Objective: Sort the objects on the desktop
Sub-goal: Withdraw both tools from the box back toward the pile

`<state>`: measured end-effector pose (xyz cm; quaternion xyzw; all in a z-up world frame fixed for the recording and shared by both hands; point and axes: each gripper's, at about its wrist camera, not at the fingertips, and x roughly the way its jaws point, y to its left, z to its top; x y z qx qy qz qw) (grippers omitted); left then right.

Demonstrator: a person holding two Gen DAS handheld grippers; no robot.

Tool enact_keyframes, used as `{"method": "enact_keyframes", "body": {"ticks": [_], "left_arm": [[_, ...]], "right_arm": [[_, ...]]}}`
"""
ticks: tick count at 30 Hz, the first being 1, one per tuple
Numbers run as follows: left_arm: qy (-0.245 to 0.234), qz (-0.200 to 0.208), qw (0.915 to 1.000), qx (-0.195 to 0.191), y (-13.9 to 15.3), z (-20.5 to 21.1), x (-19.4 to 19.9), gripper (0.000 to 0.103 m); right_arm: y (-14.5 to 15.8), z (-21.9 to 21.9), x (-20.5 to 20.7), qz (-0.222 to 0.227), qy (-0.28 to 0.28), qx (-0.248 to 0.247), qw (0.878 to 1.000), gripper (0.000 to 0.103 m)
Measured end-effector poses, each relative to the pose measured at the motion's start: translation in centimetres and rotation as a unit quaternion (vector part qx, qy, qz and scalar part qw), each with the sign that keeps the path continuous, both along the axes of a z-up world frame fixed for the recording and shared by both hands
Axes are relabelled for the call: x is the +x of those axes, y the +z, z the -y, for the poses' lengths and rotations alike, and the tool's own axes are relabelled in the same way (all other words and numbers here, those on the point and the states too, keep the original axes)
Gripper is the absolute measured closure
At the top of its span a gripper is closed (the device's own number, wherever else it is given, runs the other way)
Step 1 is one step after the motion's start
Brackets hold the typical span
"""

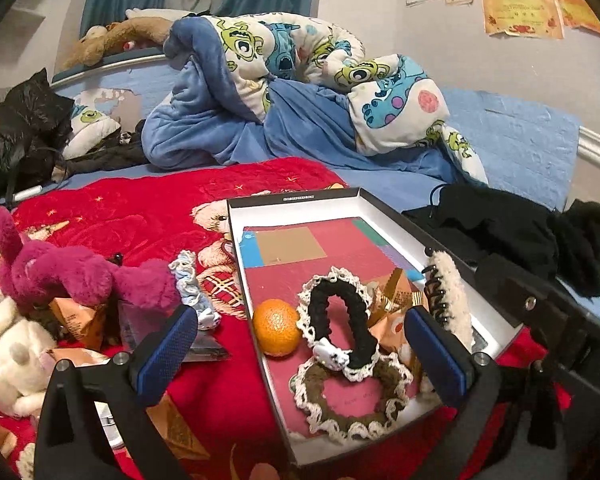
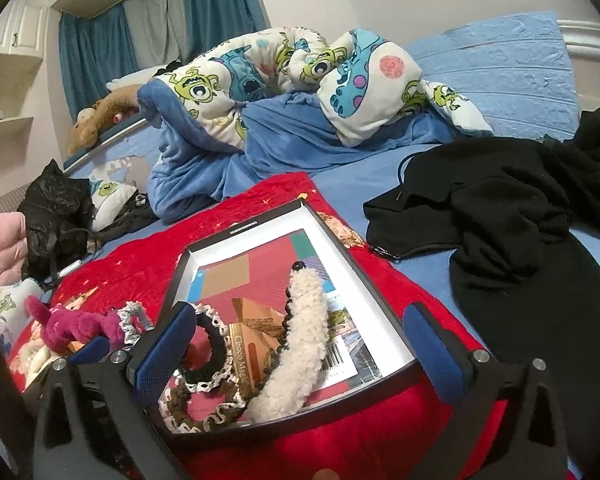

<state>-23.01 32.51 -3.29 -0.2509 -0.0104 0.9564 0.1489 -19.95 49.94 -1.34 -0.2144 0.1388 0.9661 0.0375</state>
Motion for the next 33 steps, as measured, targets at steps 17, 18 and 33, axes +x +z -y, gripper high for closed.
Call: {"method": "enact_keyframes", "body": {"ticks": [17, 18, 33], "left_arm": [[0.042, -0.018, 0.9977, -0.049, 2.3, 6.4, 4.3, 0.0], [0.047, -0.018, 0.9977, -0.046, 2.4, 7.4, 4.5, 0.0], [0.159, -0.03, 0.9867, -0.015, 3.8, 25.7, 9.3, 0.0]], "right_arm": [[2.9, 5.6, 3.4, -0.03, 0.049, -0.018, 0.998, 0.0], [3.1, 6.3, 3.4, -0.032, 0.057, -0.022, 0.998, 0.0], [3.8, 17.8, 3.1, -0.024, 0.165, -0.033, 0.985, 0.0]]}}
